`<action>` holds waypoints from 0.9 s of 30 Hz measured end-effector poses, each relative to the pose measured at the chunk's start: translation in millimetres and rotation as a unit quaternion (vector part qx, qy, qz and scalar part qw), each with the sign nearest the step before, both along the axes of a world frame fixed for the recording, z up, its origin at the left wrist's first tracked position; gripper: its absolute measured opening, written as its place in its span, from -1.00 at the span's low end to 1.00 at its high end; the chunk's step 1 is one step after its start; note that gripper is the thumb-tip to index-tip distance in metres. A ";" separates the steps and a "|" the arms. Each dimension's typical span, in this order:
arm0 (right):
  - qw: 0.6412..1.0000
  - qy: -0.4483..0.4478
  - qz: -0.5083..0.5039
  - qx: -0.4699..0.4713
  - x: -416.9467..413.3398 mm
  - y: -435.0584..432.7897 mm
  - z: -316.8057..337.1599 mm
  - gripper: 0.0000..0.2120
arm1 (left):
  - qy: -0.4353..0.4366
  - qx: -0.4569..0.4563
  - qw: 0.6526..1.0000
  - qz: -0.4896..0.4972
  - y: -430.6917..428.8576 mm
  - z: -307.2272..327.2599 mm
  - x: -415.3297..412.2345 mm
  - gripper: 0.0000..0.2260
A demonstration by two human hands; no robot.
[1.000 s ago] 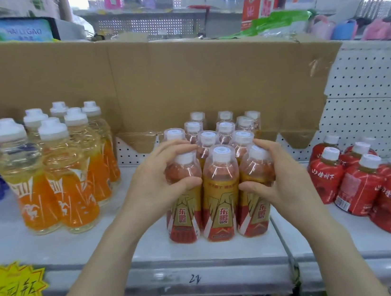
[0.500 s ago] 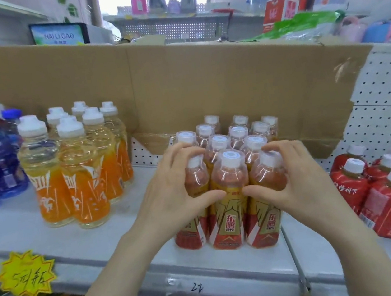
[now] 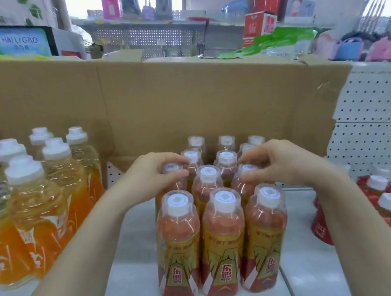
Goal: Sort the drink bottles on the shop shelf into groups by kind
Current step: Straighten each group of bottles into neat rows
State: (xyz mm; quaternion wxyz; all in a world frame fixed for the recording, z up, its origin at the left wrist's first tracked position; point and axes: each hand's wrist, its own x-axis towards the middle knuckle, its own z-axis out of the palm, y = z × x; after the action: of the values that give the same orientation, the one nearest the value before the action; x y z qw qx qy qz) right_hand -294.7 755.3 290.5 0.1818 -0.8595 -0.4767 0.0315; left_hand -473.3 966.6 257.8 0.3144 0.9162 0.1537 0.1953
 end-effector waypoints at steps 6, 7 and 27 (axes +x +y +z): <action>0.999 -0.032 -0.039 0.000 8.5 -5.0 0.3 -0.70 | -0.024 -0.030 0.999 -0.038 5.6 -4.9 0.0 -0.74; 0.999 -0.026 -0.043 0.000 9.0 -5.9 1.3 -0.73 | -0.020 -0.043 0.998 -0.044 5.7 -5.4 -0.3 -0.75; 0.999 0.032 0.020 0.023 31.3 53.2 -3.1 -0.60 | 0.024 -0.086 0.996 -0.022 42.7 9.5 48.7 -0.70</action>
State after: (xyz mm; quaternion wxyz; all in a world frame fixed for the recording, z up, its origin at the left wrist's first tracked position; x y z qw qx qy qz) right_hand -263.4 808.6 287.4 0.2163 -0.8440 -0.4881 0.0513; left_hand -424.6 1009.3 267.3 0.3922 0.8934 0.1577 0.1520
